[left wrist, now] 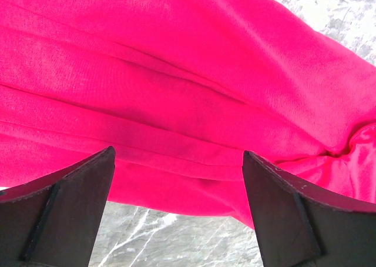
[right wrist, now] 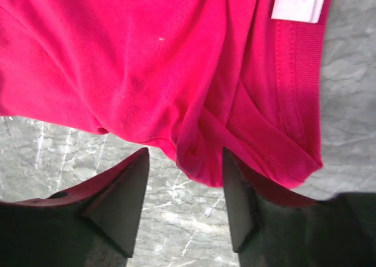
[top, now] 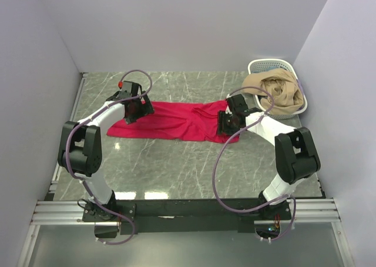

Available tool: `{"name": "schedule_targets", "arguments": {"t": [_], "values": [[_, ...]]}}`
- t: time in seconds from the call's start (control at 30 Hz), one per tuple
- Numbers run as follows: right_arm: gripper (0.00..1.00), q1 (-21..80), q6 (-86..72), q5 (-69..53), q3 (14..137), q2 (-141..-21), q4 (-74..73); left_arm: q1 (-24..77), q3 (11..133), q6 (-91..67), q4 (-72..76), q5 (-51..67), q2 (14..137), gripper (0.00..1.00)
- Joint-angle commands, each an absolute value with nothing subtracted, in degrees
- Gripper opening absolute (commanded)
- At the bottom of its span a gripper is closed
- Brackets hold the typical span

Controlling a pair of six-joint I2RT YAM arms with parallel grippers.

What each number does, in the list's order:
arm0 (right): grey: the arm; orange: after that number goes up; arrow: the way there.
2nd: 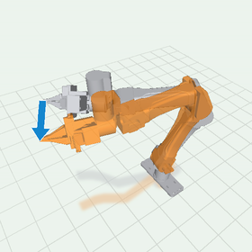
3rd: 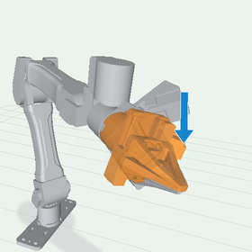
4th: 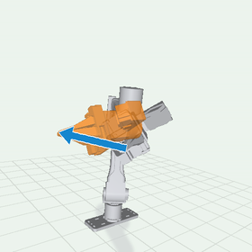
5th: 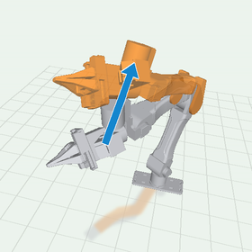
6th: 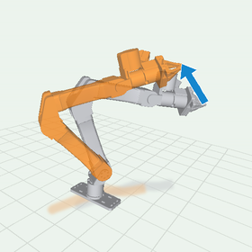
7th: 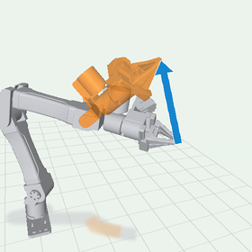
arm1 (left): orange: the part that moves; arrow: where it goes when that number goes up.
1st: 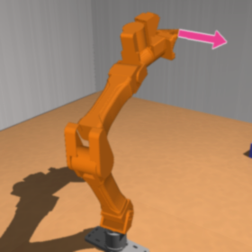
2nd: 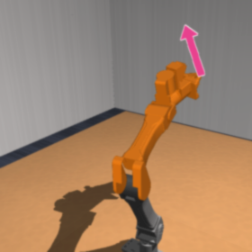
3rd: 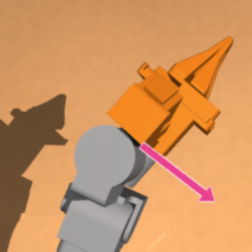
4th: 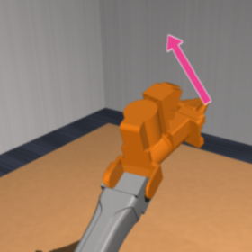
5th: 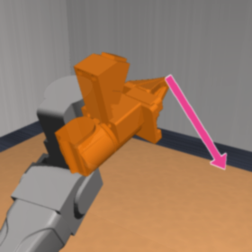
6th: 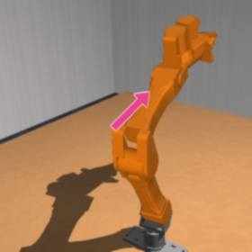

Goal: Fold and stack the t-shirts
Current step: Fold the tshirt

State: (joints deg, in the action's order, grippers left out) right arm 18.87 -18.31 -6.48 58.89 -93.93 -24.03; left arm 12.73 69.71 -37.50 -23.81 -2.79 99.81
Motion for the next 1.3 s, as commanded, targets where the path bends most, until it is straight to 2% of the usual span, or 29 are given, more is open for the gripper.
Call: {"name": "schedule_targets", "arguments": {"t": [0.0,0.13,0.23,0.33,0.6,0.97,1.1,1.17,1.27], "values": [[0.54,19.2,-17.8,-7.7,60.0,-94.8,-22.7,13.0,69.7,-36.7,-22.7,-2.2,99.4,0.95],[0.21,19.2,-18.0,-7.0,59.6,-93.7,-23.3,13.0,69.8,-36.6,-22.9,-2.3,99.6,0.95],[0.08,19.2,-18.5,-6.3,58.5,-91.0,-24.1,13.0,70.0,-36.4,-23.1,-2.5,99.8,0.96],[0.02,19.2,-19.6,-5.5,57.6,-88.6,-26.3,13.0,70.6,-36.0,-23.3,-3.0,100.5,0.95],[0.0,19.1,-23.5,-1.9,52.6,-82.4,-31.8,13.0,72.1,-34.5,-24.9,-4.9,102.1,0.96],[0.0,18.6,-30.7,16.0,49.5,-80.9,-34.6,13.0,73.2,-31.9,-27.7,-8.6,102.7,0.97],[0.0,16.3,-30.6,17.0,48.7,-81.2,-34.6,13.0,73.0,-31.6,-28.8,-10.9,102.5,0.98],[0.06,16.3,-30.0,16.4,49.1,-82.8,-35.1,13.1,73.0,-31.8,-29.1,-11.6,102.8,0.99],[0.27,16.3,-30.7,17.7,48.7,-82.8,-35.1,13.0,73.3,-31.8,-29.7,-12.7,103.3,0.99]]}}
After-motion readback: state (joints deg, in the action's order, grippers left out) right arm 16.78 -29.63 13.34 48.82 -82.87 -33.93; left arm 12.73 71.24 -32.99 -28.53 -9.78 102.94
